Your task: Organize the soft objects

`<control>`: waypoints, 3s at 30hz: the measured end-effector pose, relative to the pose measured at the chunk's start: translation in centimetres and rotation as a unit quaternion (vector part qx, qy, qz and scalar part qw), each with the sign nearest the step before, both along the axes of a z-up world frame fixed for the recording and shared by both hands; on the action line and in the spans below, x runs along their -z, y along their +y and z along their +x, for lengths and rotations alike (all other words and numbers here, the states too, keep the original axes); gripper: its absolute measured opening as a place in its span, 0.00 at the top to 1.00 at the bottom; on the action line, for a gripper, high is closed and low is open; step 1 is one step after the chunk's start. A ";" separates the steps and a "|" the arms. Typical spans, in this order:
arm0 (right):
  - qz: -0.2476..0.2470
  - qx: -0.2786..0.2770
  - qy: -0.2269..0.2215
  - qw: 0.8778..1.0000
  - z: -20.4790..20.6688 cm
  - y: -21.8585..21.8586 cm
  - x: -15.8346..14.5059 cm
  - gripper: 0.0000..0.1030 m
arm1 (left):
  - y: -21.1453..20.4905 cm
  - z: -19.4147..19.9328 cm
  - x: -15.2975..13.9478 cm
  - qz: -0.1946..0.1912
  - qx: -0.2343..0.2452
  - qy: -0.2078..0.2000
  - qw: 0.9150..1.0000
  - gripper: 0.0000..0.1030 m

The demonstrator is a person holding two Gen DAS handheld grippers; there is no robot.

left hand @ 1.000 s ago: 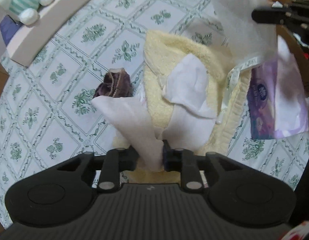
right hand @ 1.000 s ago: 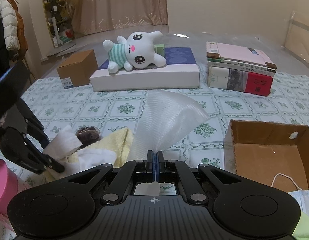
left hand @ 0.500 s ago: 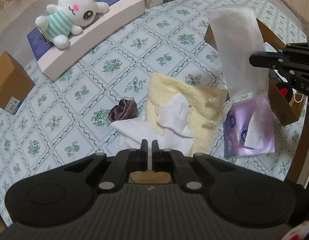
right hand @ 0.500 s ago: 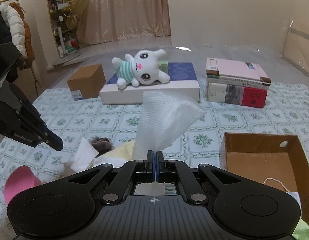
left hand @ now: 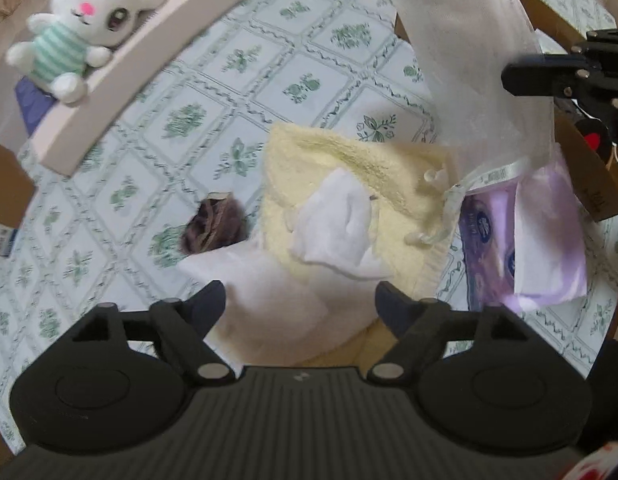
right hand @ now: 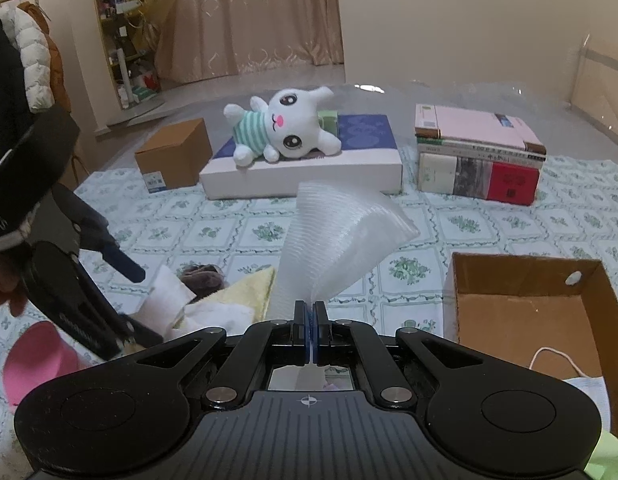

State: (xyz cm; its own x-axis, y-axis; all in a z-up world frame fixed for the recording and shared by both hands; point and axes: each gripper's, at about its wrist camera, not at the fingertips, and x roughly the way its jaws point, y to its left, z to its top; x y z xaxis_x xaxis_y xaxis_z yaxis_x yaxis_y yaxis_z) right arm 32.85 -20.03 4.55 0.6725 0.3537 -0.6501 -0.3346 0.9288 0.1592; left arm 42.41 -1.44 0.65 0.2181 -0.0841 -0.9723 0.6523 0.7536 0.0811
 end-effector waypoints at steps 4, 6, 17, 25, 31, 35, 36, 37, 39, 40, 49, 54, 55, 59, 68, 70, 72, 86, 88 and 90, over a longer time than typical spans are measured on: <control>0.000 0.002 0.006 1.000 0.7 -0.3 0.9 0.99 | -1.2 1.1 1.6 -0.009 -0.015 0.024 1.000 0.17; -0.002 0.001 0.008 1.000 0.9 -0.3 1.2 0.99 | -1.5 1.6 2.3 0.000 -0.023 0.027 0.999 0.17; 0.003 0.001 0.007 1.000 1.1 -0.7 1.4 0.99 | 0.6 2.6 3.1 0.038 -0.060 0.033 0.997 0.86; 0.005 0.001 0.000 1.000 0.7 -0.8 0.5 0.99 | 1.7 2.2 1.7 0.004 -0.077 0.024 0.997 0.98; 0.004 0.003 -0.003 1.000 0.5 -1.0 0.1 0.99 | 2.0 2.1 -2.1 -0.048 -0.086 -0.009 0.995 0.99; 0.007 0.002 -0.010 1.000 -0.1 -1.0 -0.8 0.99 | 1.9 1.8 -5.5 -0.065 -0.086 -0.048 0.993 0.99; 0.007 0.001 -0.013 1.000 -0.3 -1.1 -1.2 0.99 | 1.8 1.6 -6.5 -0.066 -0.085 -0.060 0.992 0.99; 0.007 0.001 -0.016 1.000 -0.5 -1.1 -1.6 0.99 | 1.6 1.3 -7.4 -0.063 -0.084 -0.073 0.992 0.99; 0.008 0.001 -0.022 1.000 -0.9 -1.2 -2.2 0.99 | 1.2 0.8 -8.9 -0.064 -0.082 -0.084 0.991 0.99; 0.009 0.001 -0.026 1.000 -1.2 -1.2 -2.6 0.99 | 1.0 0.5 -9.2 -0.065 -0.080 -0.084 0.991 0.99; 0.014 0.003 -0.026 1.000 -2.1 -1.4 -2.9 0.99 | -2.0 -1.1 -3.0 -0.052 -0.043 0.001 0.998 0.98; 0.010 0.012 -0.019 1.000 -1.4 -2.2 -2.1 0.99 | -2.6 -0.9 0.6 -0.008 -0.015 0.006 1.000 0.73; 0.009 0.013 -0.018 1.000 -1.4 -2.4 -2.0 0.99 | -2.5 -0.8 0.8 0.001 -0.010 -0.004 1.000 0.60; 0.009 0.015 -0.013 1.000 -0.9 -2.8 -1.3 0.99 | -1.6 0.2 0.9 0.008 -0.012 -0.033 0.999 0.30; 0.016 0.014 -0.002 1.000 -0.1 -2.6 0.1 0.99 | -2.8 -0.1 4.0 0.014 0.055 -0.026 0.998 0.41; 0.017 0.015 0.001 1.000 0.0 -2.6 0.4 0.99 | -3.0 -0.2 4.5 0.024 0.060 -0.027 0.998 0.53; 0.016 0.016 0.002 1.000 0.1 -2.7 0.6 0.99 | -2.9 -0.2 4.6 0.031 0.062 -0.029 0.997 0.62; 0.020 0.015 -0.012 1.000 -1.0 -2.9 -1.1 0.99 | 0.0 -0.6 -1.6 -0.011 0.013 -0.050 0.999 0.91; 0.020 0.014 -0.017 1.000 -1.3 -2.8 -1.7 0.99 | 0.6 -0.7 -3.5 -0.027 -0.007 -0.063 0.998 0.91; 0.021 0.012 -0.023 0.999 -1.6 -2.7 -2.4 0.99 | 1.0 -0.8 -5.2 -0.038 -0.023 -0.075 0.996 0.91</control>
State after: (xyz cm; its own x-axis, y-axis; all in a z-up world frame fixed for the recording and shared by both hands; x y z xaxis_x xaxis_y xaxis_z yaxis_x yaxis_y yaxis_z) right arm 31.23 -22.72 6.98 0.7097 0.3634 -0.6035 -0.3196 0.9295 0.1838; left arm 41.58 -0.47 5.89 0.3653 -0.1435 -0.9198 0.6019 0.7901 0.1158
